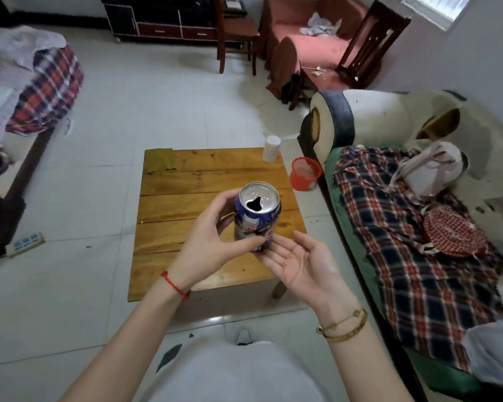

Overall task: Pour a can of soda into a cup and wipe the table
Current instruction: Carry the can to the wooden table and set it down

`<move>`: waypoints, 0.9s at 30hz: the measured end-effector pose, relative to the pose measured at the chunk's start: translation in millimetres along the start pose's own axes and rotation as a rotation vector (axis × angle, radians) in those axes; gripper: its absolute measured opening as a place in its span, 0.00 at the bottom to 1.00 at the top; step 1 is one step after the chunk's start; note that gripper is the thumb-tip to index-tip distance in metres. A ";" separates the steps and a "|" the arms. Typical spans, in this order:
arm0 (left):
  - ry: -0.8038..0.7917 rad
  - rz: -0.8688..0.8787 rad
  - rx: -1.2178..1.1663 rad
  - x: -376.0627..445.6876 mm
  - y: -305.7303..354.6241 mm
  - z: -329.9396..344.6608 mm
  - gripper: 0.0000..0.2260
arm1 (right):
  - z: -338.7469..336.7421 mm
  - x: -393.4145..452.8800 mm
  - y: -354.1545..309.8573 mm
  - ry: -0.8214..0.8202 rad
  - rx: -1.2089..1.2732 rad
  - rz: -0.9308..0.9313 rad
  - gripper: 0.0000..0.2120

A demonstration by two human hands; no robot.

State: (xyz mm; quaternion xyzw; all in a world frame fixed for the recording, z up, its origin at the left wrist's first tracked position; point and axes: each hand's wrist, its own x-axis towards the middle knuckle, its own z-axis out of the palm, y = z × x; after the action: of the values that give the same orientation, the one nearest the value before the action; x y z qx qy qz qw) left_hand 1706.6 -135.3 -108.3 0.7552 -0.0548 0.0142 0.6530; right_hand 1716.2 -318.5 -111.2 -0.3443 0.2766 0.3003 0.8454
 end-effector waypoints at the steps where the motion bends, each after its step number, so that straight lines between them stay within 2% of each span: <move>1: 0.010 -0.005 0.002 10.4 -1.0 4.9 0.33 | -2.2 7.2 -12.7 -0.007 -0.012 0.015 0.23; 6: 0.080 -0.060 0.013 56.6 -12.3 23.0 0.35 | -6.2 47.6 -57.6 -0.010 -0.025 0.052 0.24; 14: 0.140 -0.112 0.110 123.3 -52.3 24.7 0.36 | -3.6 122.6 -88.8 0.031 -0.013 0.105 0.26; 19: 0.153 -0.116 0.168 167.6 -86.5 16.7 0.35 | 3.6 174.2 -102.8 0.046 0.014 0.119 0.30; 27: 0.096 -0.180 0.151 224.3 -152.5 16.7 0.34 | 1.1 252.7 -122.4 0.166 -0.013 0.167 0.30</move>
State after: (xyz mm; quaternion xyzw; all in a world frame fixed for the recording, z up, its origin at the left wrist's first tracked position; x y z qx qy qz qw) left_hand 1944.1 -144.7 -240.0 0.8025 0.0457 -0.0043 0.5949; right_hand 1970.4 -308.8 -230.0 -0.3494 0.3715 0.3420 0.7893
